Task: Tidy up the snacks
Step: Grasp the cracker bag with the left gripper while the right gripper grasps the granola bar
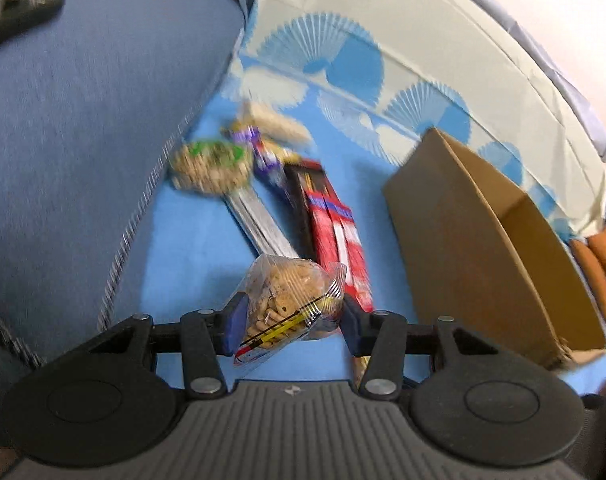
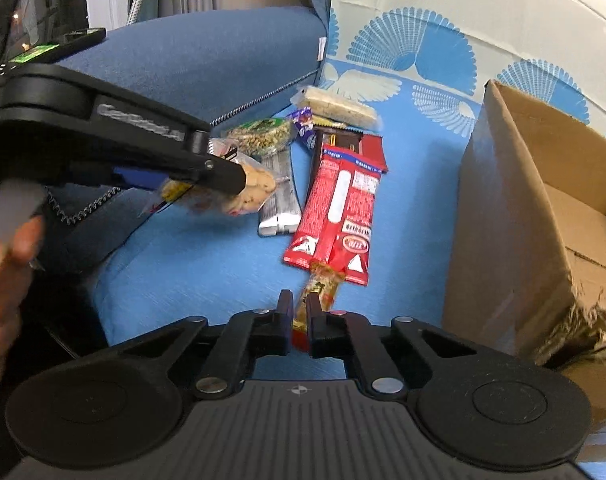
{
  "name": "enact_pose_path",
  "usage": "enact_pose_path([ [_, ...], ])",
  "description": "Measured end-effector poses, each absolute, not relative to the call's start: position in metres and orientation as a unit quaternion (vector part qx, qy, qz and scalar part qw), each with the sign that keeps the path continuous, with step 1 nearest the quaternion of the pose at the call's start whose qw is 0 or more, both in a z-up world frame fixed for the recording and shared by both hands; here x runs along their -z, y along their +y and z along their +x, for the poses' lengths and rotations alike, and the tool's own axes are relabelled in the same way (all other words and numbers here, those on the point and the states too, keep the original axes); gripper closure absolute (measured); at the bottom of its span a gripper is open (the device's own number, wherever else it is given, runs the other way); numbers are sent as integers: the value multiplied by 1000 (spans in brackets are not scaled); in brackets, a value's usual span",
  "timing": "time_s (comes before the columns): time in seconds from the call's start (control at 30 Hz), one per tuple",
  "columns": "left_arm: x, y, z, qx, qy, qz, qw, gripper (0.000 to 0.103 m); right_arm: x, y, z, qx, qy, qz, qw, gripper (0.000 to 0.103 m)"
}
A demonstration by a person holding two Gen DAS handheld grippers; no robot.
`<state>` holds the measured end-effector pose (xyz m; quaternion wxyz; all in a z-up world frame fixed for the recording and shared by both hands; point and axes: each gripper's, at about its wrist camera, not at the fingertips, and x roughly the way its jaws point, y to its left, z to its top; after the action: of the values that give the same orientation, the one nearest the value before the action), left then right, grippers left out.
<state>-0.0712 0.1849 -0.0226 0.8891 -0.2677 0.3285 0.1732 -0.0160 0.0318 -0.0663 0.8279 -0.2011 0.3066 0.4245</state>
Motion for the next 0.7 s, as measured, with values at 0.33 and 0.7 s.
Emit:
enact_pose_path([
  [0.33, 37, 193, -66, -166, 370, -313, 859, 41, 69, 25, -5, -424, 321, -158, 832, 67],
  [0.7, 46, 211, -71, -167, 360, -379, 836, 19, 86, 40, 2, -425, 331, -167, 826, 64],
])
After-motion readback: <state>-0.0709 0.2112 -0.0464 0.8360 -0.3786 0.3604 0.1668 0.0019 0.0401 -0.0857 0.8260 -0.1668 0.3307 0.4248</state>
